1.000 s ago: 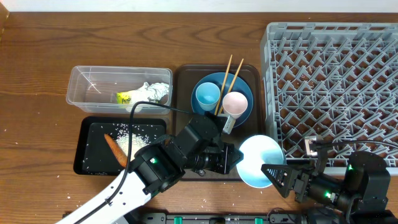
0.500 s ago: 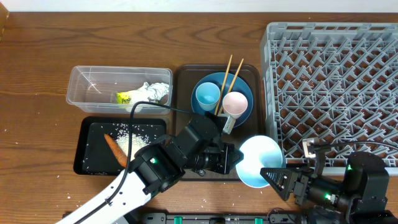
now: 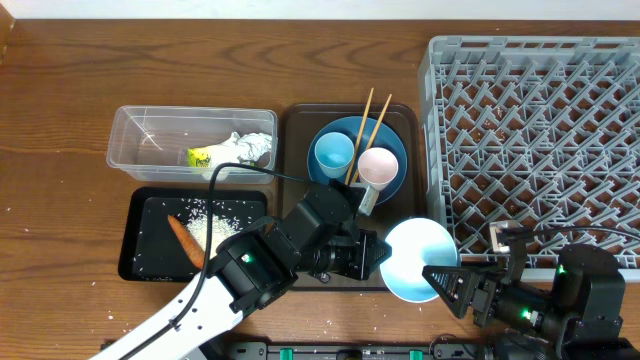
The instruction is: Sort waste into correct bins and load items into the dishwasher rack
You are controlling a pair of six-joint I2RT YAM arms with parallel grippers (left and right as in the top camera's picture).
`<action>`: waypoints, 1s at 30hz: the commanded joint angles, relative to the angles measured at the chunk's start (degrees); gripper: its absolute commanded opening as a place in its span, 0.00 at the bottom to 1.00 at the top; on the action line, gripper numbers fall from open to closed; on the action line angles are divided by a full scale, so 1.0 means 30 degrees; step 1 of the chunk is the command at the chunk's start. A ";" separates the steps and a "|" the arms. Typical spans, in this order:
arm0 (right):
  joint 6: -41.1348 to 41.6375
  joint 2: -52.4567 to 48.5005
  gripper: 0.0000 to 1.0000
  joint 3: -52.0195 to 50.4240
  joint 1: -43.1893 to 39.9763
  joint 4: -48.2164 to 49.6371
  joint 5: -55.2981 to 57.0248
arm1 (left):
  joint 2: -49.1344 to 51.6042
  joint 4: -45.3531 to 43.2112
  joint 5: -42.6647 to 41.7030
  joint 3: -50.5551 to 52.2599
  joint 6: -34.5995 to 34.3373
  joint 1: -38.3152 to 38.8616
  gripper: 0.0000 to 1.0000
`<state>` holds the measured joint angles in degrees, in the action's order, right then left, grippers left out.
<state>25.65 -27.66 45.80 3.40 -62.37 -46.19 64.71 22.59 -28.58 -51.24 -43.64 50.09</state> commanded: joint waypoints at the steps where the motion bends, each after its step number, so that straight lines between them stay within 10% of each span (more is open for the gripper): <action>1: -0.0138 -0.0095 0.64 0.0051 -0.0109 -0.0007 0.0699 | -0.0248 -0.0066 -0.0175 0.0007 0.0131 0.0044 0.06; 16: -0.0146 -0.0095 0.58 0.0051 -0.0109 0.0007 0.0823 | -0.0248 -0.0073 -0.0175 0.0007 0.0124 0.0044 0.07; 30: -0.0138 -0.0095 0.75 0.0051 -0.0109 -0.0138 0.0750 | -0.0248 -0.0080 -0.0117 0.0007 0.0124 0.0044 0.07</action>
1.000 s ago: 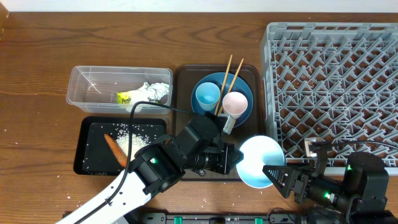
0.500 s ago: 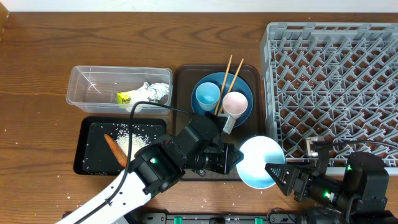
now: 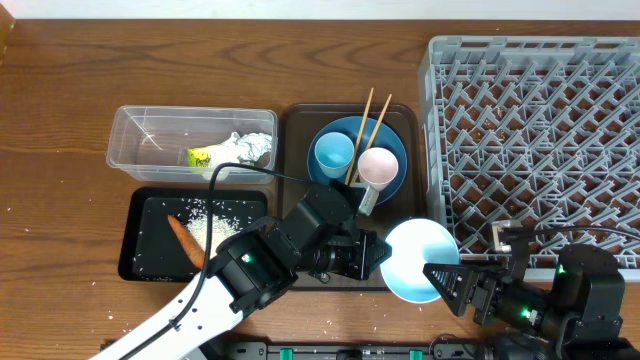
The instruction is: Sort waste into correct bins and load items into the dishwasher rack
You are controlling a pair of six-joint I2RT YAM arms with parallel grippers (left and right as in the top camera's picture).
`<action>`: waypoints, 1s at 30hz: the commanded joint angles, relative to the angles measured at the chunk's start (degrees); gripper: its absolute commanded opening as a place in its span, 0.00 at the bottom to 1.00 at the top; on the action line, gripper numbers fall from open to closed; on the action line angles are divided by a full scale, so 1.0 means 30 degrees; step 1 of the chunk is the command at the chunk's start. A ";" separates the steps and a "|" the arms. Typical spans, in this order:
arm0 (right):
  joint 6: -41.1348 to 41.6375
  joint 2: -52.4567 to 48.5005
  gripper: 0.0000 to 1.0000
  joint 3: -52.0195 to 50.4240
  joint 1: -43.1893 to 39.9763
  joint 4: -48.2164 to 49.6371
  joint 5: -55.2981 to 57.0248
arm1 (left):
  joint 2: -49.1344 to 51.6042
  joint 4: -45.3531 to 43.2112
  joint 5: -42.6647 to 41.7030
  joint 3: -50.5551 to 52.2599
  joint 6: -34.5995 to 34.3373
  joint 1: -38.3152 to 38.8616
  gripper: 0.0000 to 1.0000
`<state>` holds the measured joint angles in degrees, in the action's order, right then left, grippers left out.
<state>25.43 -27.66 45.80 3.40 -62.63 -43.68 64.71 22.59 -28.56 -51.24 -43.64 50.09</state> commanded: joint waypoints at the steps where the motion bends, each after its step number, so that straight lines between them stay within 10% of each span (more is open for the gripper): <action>1: -0.0066 -0.0095 0.75 0.0051 -0.0109 -0.0051 -0.0087 | -0.0248 -0.0080 -0.0124 0.0007 0.0117 0.0044 0.06; 30: 0.0430 -0.0095 0.61 0.0051 -0.0109 -0.0138 -0.0415 | -0.0248 -0.0073 -0.0131 0.0007 0.0117 0.0044 0.08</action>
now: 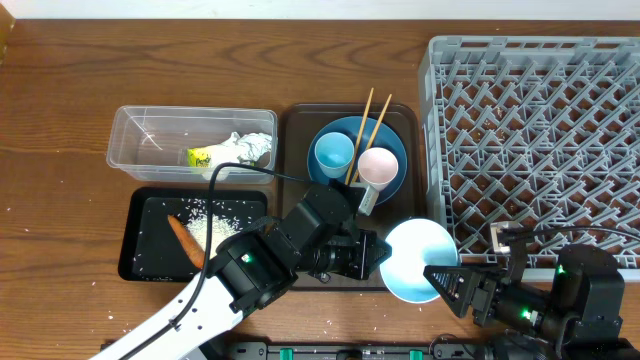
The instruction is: Sort waste into correct bins and load items into the dishwasher rack
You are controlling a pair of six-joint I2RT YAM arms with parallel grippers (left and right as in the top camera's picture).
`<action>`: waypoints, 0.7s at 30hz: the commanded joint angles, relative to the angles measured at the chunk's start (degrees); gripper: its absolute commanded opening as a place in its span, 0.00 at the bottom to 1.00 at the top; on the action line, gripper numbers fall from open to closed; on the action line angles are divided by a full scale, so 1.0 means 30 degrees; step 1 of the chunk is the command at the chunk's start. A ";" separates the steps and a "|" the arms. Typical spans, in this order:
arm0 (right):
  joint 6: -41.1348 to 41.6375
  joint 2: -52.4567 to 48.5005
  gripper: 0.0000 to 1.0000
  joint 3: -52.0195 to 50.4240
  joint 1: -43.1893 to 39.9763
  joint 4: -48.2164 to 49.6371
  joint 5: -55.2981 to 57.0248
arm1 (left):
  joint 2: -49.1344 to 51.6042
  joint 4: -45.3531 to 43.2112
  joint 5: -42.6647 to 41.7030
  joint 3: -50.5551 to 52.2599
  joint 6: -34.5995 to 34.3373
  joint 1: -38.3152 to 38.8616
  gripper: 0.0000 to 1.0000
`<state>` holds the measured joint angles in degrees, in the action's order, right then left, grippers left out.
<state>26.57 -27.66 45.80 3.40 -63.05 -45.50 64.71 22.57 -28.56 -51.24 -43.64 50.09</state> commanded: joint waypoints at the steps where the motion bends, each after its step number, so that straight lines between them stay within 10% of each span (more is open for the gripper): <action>1: 0.0058 -0.0095 0.61 0.0051 -0.0109 0.0000 0.0430 | -0.0248 -0.0066 -0.0131 0.0007 0.0117 0.0044 0.12; 9: 0.0051 -0.0095 0.57 0.0051 -0.0109 0.0022 0.1683 | -0.0248 -0.0080 -0.0131 0.0007 0.0117 0.0044 0.24; 14: 0.0058 -0.0095 0.58 0.0051 -0.0109 0.0007 0.1712 | -0.0248 -0.0080 -0.0131 0.0007 0.0117 0.0044 0.06; 21: 0.0058 -0.0095 0.63 0.0051 -0.0109 -0.0233 0.1654 | -0.0248 -0.0510 -0.0138 0.0007 0.0109 0.0044 0.06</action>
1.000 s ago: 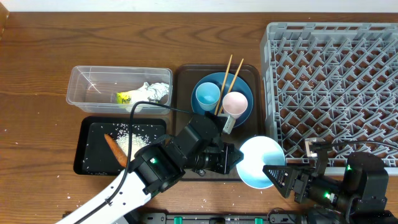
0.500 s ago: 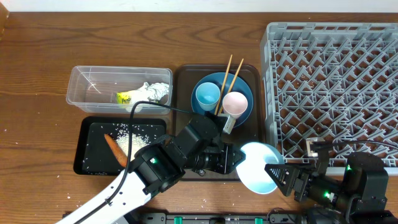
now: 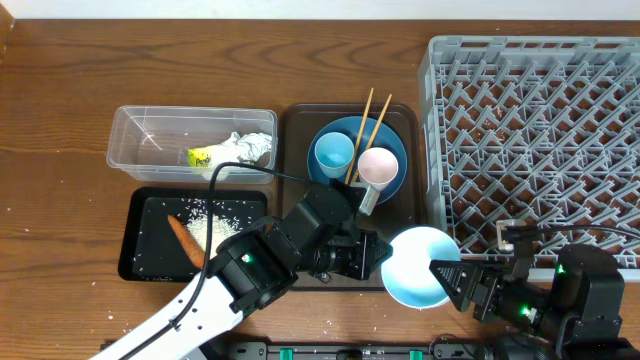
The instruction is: Sort waste into correct bins and load items into the dishwasher rack
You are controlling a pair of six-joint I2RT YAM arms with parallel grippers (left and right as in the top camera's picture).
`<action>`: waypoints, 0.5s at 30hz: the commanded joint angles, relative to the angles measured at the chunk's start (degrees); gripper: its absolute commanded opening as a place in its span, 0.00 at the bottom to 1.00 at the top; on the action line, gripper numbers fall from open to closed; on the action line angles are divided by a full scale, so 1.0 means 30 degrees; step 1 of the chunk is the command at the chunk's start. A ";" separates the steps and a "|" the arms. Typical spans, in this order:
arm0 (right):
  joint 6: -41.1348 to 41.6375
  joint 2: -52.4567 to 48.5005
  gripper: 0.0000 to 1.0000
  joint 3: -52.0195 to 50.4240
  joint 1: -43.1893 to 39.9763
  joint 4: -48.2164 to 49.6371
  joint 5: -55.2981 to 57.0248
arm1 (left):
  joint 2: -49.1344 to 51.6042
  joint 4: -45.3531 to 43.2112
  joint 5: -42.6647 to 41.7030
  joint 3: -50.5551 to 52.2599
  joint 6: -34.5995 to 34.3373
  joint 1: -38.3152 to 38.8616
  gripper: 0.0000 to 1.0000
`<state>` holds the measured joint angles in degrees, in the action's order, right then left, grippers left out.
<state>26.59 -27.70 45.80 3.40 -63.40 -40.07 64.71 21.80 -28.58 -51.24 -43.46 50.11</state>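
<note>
A light blue bowl hangs low between my two grippers, in front of the brown tray and beside the grey dishwasher rack. My right gripper is shut on the bowl's right rim. The left gripper sits at the bowl's left edge, and its jaws are hidden from above. On the tray a blue plate carries a blue cup, a pink cup and two chopsticks.
A clear bin at the left holds crumpled wrappers. In front of it a black tray holds a carrot piece and scattered rice. The rack fills the right side of the table.
The bowl and my right gripper have shifted slightly to the right and toward the front edge. The left arm looks unmoved.
At all three earlier moments the bowl hung still between the two grippers, the left at its left edge and the right at its right rim. Now the bowl sits a little lower right, together with the right gripper.
</note>
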 commanded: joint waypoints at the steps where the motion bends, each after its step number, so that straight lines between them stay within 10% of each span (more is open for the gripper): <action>1: 0.0051 -0.0080 0.65 0.0051 -0.0109 -0.0175 -0.0153 | -0.0248 -0.0335 -0.0131 0.0007 0.0051 0.0036 0.06; 15: 0.0211 -0.0080 0.59 0.0051 -0.0109 -0.0350 -0.1494 | -0.0248 -0.0809 -0.0124 0.0007 0.0058 0.0036 0.06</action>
<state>26.83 -27.70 45.80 3.40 -65.04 -41.95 64.71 19.57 -28.53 -51.24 -43.46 50.09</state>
